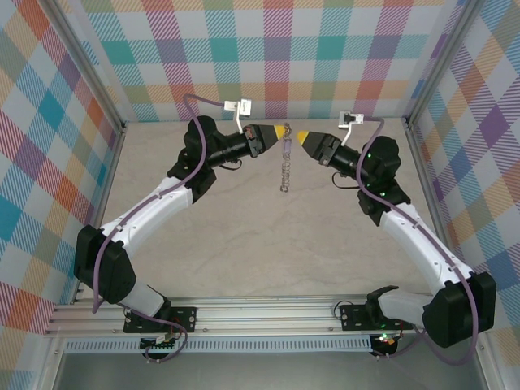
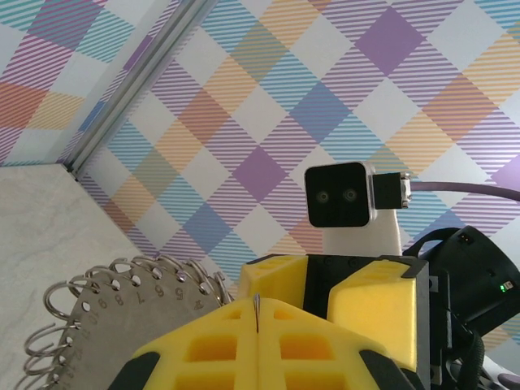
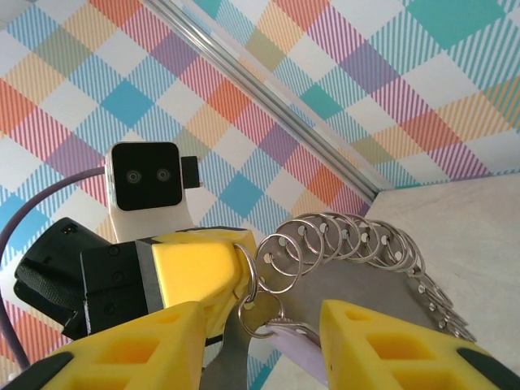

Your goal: Put the keys on the keyring

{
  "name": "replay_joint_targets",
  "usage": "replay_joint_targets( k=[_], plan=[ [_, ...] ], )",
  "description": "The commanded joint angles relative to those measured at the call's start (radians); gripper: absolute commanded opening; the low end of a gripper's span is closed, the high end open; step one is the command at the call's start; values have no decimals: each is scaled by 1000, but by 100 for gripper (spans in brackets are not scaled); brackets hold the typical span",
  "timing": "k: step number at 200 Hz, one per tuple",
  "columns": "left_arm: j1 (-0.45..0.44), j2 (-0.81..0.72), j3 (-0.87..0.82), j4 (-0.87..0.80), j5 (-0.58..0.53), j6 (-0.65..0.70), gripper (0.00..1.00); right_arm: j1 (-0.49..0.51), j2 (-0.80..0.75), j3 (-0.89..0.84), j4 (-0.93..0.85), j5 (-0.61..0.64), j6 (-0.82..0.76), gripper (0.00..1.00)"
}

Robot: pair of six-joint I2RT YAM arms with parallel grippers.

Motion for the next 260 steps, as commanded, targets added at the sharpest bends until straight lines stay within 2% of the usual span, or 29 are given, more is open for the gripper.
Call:
replay_joint_targets(
  k=[1,101,205,260],
  plan=[
    [-9,-20,-17,105,24,4,0,-2,-2,-13,121,-30,58,40],
    [-10,-23,-18,136,34,-9,0,2,70,-24,309,-74,156,31],
    [-17,-19,-15,125,31,-5,0,47,97,-1,310,-78,141,23],
    [-18,-22,-15,121,36,-1,0,48,99,17,277,-63,115,29]
  ],
)
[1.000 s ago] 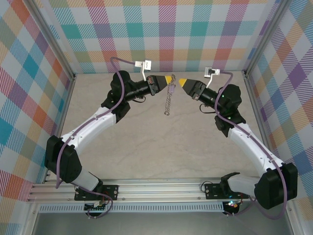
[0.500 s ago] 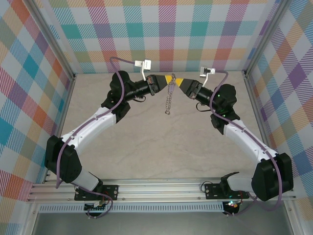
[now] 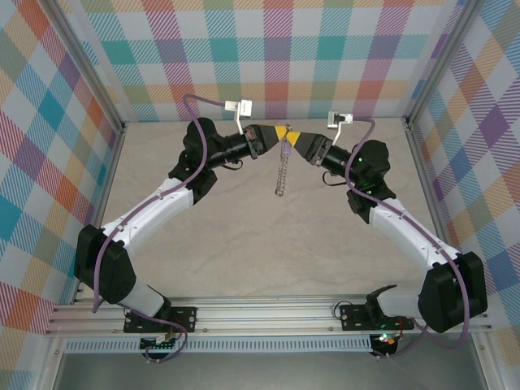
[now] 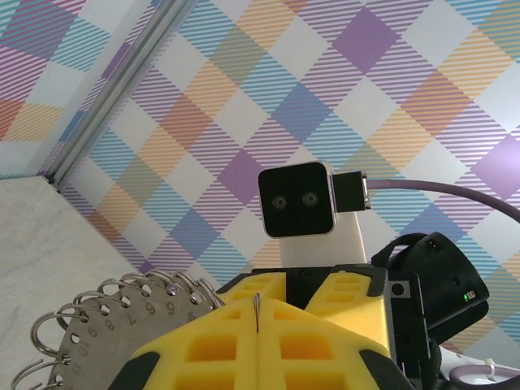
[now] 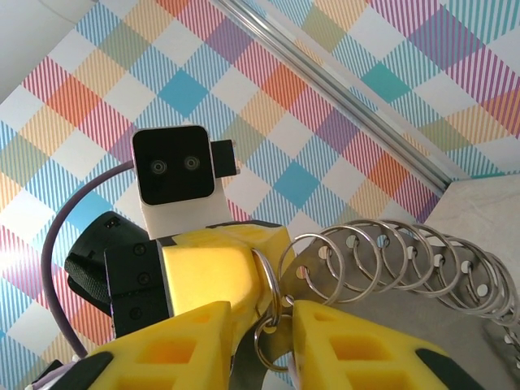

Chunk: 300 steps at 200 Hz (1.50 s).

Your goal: Put the keys on the keyring

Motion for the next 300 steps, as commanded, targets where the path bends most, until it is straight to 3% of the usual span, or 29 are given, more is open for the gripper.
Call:
replay_joint_targets(
  k=[1,55,83,121,139,156,192,236,269,300],
  plan=[
    [-12,-22,1,54,14,-1,0,6,4,45,14,1,-28,29],
    [-14,-28,-2,49,18,1,0,6,21,69,-7,5,-40,27],
    [-14,-27,-4,48,20,1,0,6,36,75,5,1,-32,19],
    [-15,-26,-2,43,18,2,0,6,43,79,1,-13,-34,0],
    [-15,-28,5,21,15,15,0,3,37,90,-41,-24,-63,0],
    [-14,-36,32,-64,3,67,1,-10,32,114,-124,-50,-105,0],
    [11,-69,113,-281,-19,228,34,-70,41,195,-316,-208,-233,0],
    [66,-14,303,-555,118,388,54,-109,68,323,-604,-384,-478,0],
    [86,67,447,-738,236,507,56,-124,107,385,-713,-462,-578,0],
    [92,147,572,-925,325,616,37,-130,148,407,-725,-521,-595,0]
  ],
)
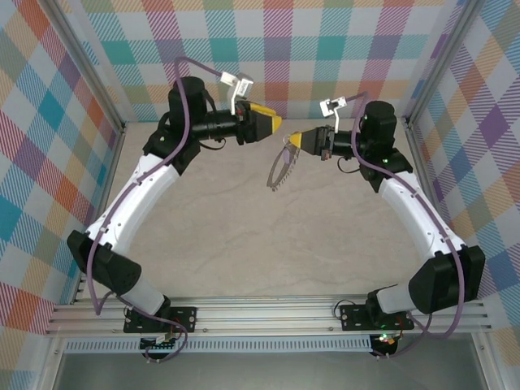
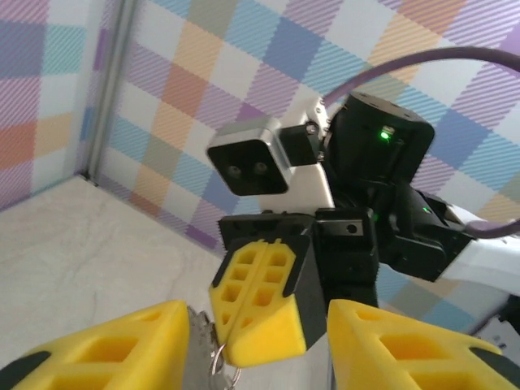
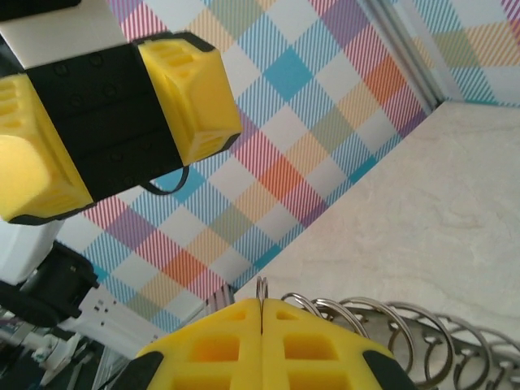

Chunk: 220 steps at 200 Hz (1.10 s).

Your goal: Put the keys on the keyring

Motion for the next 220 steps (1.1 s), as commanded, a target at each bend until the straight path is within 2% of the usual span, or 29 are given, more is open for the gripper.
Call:
replay_joint_targets(
  k=[1,19,33,86,220],
  plan=[
    [8,68,80,-216,120,139,37,-8,28,41,-49,-97,-75,0],
    [11,102,123,-279,156,176,27,-8,44,43,-42,-111,-74,0],
    [10,116,135,-306,173,195,25,-8,49,36,-25,-119,-64,0],
    [11,140,135,-345,178,232,25,-8,47,20,1,-123,-48,0],
    [3,177,132,-340,227,216,24,-8,46,6,39,-111,-26,0]
  ],
)
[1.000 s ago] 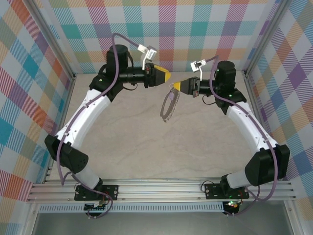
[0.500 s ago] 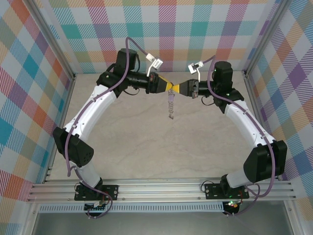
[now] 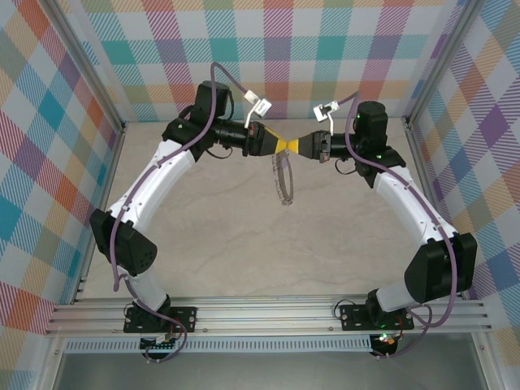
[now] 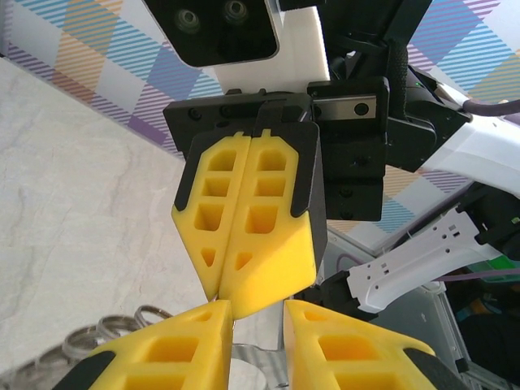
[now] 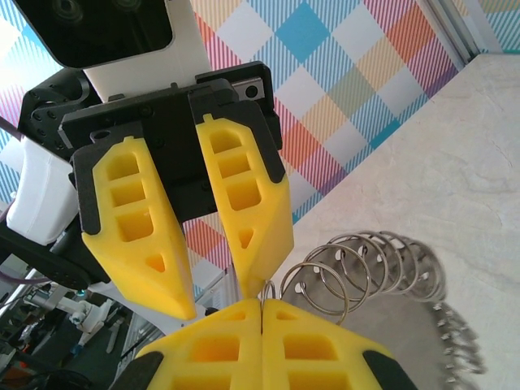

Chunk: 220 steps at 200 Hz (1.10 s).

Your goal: Put the keys on the keyring

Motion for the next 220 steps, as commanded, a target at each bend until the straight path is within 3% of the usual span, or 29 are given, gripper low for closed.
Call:
replay_joint_targets(
  k=[1,64,116,220],
  plan=[
    [0,20,27,-11,30,11,24,-4,-12,3,63,-24,2,0],
    [-3,19,20,3,0,11,23,-5,-11,-4,81,-26,14,0],
    [24,-46,-38,111,-55,-44,36,-4,-26,-23,76,-10,8,0],
    [32,-18,-24,117,-11,-60,38,-4,-27,-14,105,-24,31,0]
  ],
)
